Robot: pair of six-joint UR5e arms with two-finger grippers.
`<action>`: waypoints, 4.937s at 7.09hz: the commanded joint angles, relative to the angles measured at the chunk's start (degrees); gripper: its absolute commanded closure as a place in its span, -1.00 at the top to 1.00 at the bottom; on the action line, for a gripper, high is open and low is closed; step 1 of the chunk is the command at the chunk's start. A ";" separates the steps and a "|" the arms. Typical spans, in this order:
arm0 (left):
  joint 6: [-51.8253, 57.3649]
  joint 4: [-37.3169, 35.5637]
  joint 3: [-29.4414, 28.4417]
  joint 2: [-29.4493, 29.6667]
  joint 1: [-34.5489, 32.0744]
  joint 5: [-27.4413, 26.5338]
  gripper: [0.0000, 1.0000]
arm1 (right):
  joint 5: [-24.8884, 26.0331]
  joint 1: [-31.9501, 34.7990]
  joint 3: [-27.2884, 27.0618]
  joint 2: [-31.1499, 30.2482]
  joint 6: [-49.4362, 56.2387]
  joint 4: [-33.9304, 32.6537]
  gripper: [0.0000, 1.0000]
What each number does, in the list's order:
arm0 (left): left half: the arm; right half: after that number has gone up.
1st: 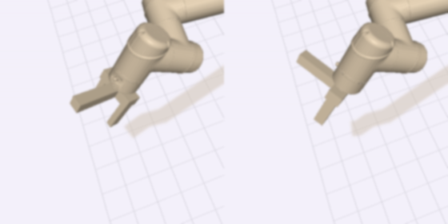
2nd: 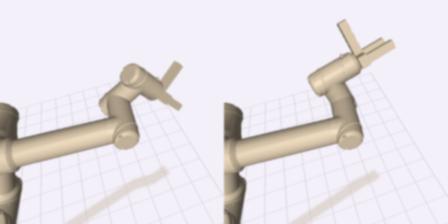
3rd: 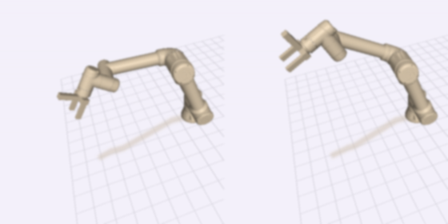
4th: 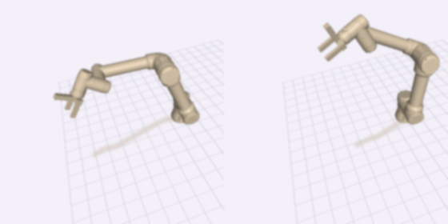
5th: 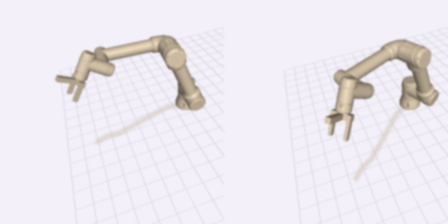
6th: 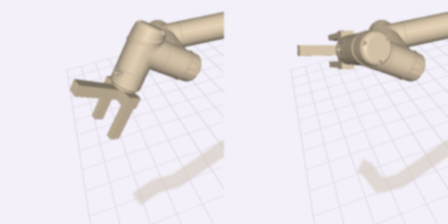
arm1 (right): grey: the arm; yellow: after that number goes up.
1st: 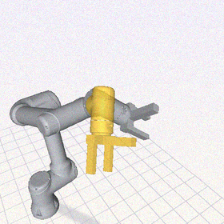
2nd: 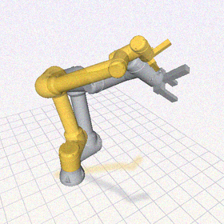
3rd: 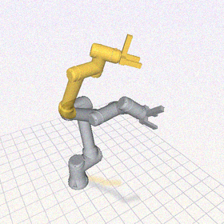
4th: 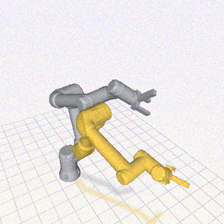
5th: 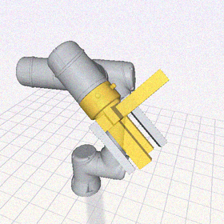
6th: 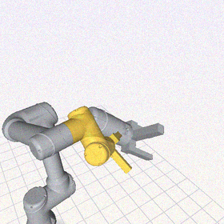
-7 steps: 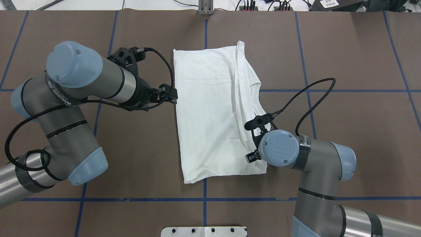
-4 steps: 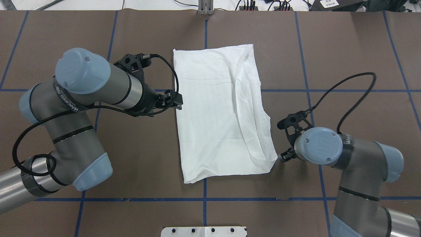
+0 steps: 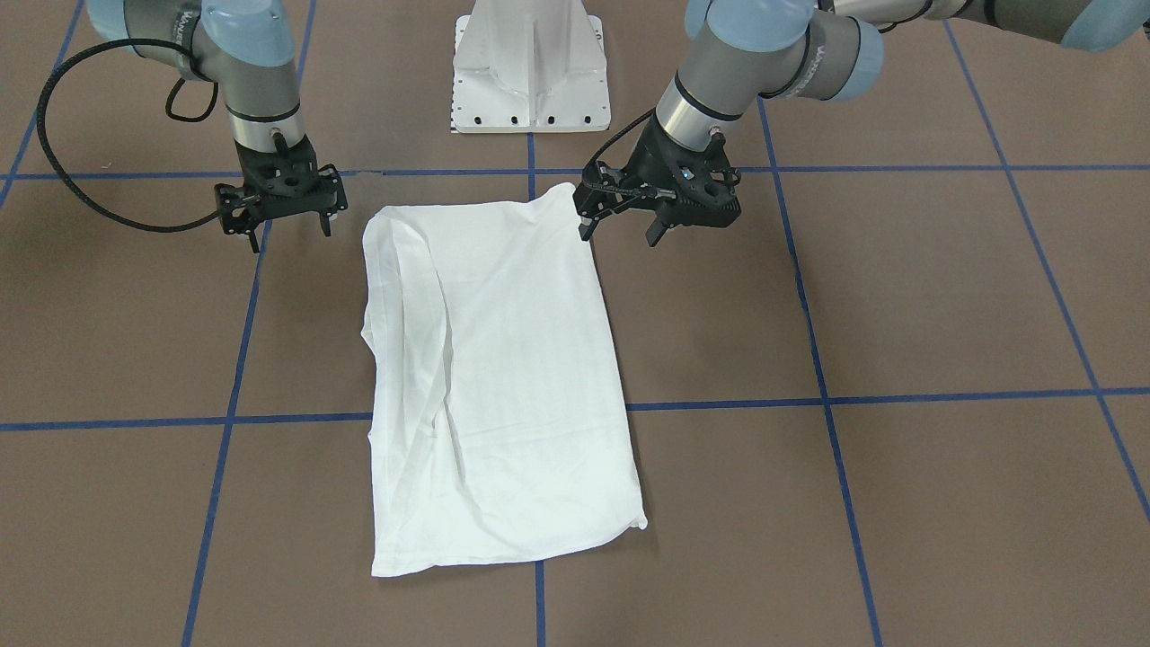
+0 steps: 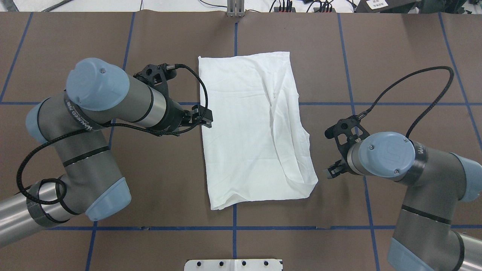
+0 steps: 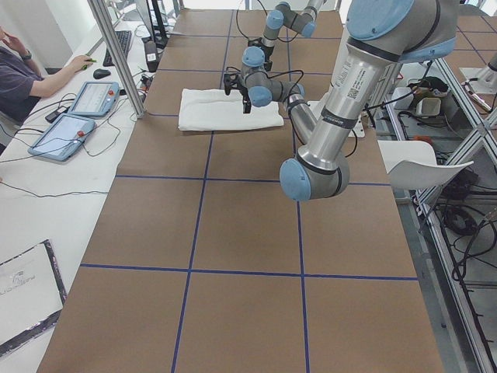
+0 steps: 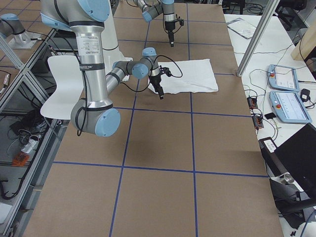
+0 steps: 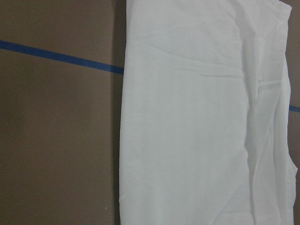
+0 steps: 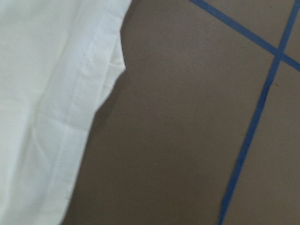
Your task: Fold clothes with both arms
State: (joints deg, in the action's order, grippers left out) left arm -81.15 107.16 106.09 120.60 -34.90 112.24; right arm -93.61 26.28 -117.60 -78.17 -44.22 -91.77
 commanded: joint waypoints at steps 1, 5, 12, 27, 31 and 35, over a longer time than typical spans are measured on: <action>0.11 0.07 0.00 -0.02 0.00 0.00 1.00 | -1.40 -2.97 2.37 7.14 -3.05 0.10 1.00; 0.20 0.07 0.00 -0.46 0.00 0.00 1.00 | 0.17 -8.53 2.90 7.51 -2.71 0.01 0.96; 0.38 4.11 -2.90 -0.81 -0.08 0.00 1.00 | 4.22 -8.27 6.77 7.86 -2.01 -0.60 0.97; -0.76 3.41 -0.36 0.07 0.88 -3.16 1.00 | -11.57 3.69 0.28 5.93 -2.16 0.10 0.98; -20.15 3.23 -0.18 -1.95 19.49 -11.86 0.88 | -15.89 3.77 -2.01 5.57 -11.04 0.10 0.99; -21.07 3.23 -3.07 -3.45 21.36 -13.09 0.57 | -15.82 3.77 -1.66 5.66 -11.15 0.10 0.99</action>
State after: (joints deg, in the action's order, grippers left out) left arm -102.08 110.32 103.93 117.14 -13.43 99.94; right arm -109.43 30.06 -119.38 -72.55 -55.33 -91.67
